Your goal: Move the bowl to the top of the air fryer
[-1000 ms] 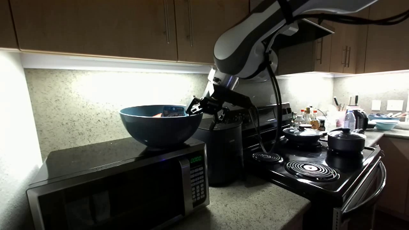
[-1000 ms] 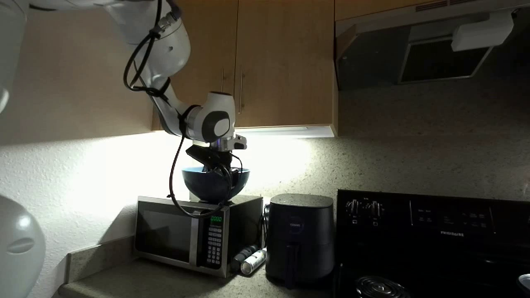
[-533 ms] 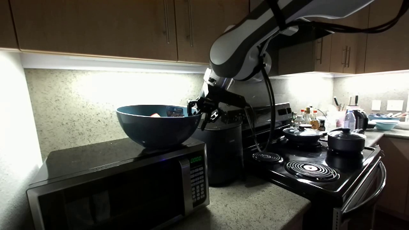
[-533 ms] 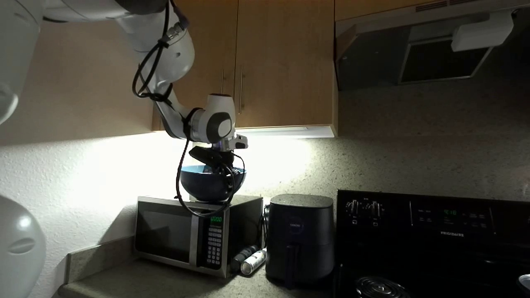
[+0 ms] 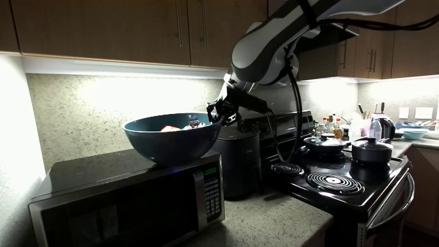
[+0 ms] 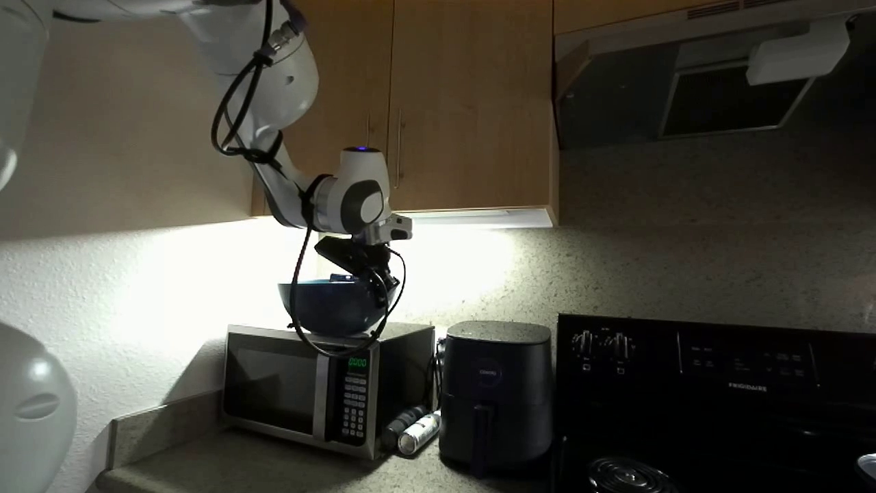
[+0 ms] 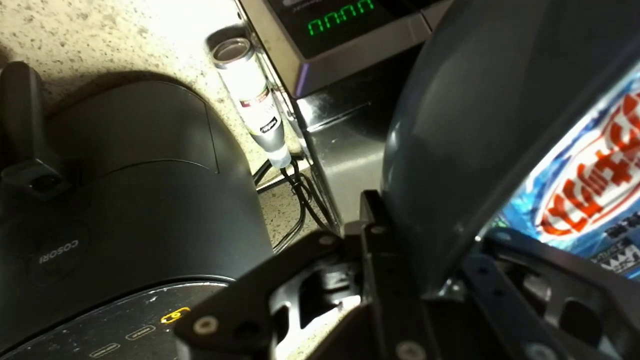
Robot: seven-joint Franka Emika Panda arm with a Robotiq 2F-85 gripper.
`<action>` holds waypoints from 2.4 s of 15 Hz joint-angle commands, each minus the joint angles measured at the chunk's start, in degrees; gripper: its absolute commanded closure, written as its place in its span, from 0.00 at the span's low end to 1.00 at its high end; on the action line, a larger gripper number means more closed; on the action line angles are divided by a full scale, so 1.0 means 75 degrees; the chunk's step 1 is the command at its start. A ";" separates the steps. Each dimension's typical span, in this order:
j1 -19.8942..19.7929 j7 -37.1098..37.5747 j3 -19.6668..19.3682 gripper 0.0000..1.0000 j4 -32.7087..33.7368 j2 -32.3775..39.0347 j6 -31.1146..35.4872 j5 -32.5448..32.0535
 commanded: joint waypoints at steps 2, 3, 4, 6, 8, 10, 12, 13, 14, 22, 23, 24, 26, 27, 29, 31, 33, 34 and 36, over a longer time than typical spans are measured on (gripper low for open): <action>-0.0203 0.1000 -0.0148 0.98 -0.1507 -0.1410 0.0737 -0.0360; -0.0236 0.1411 -0.0232 0.98 -0.1792 -0.1652 0.0798 -0.0600; -0.0347 0.1857 -0.0238 0.98 -0.2092 -0.1932 0.0848 -0.0865; -0.0622 0.2667 -0.0224 0.98 -0.2580 -0.2441 0.0760 -0.1309; -0.0924 0.3290 -0.0216 0.98 -0.2979 -0.2886 0.0579 -0.1487; -0.1272 0.3366 -0.0098 0.98 -0.3316 -0.3208 0.0481 -0.0926; -0.1260 0.2791 -0.0095 0.92 -0.3129 -0.2737 0.0405 -0.0778; -0.1243 0.2688 -0.0147 0.92 -0.3273 -0.2870 0.0373 -0.0503; -0.1233 0.2649 -0.0158 0.92 -0.3361 -0.2953 0.0349 -0.0380; -0.2951 0.5451 0.0921 0.98 -0.2368 -0.2007 0.1083 -0.2285; -0.3177 0.5891 0.1013 0.98 -0.2165 -0.1885 0.1032 -0.2593; -0.3376 0.6350 0.1099 0.98 -0.1960 -0.1767 0.0981 -0.2888; -0.3707 0.7343 0.1274 0.98 -0.1578 -0.1547 0.0949 -0.3526; -0.3865 0.7881 0.1368 0.98 -0.1371 -0.1429 0.0919 -0.3886; -0.4255 0.8907 0.1641 0.98 -0.0985 -0.1270 0.0808 -0.4607; -0.4030 0.8416 0.1438 0.92 -0.1336 -0.1286 0.0751 -0.4444; -0.4211 0.8933 0.1568 0.92 -0.1125 -0.1184 0.0721 -0.4795; -0.4229 0.8956 0.1580 0.92 -0.1090 -0.1166 0.0713 -0.4808; -0.4261 0.9064 0.1597 0.98 -0.1003 -0.0988 0.0750 -0.4870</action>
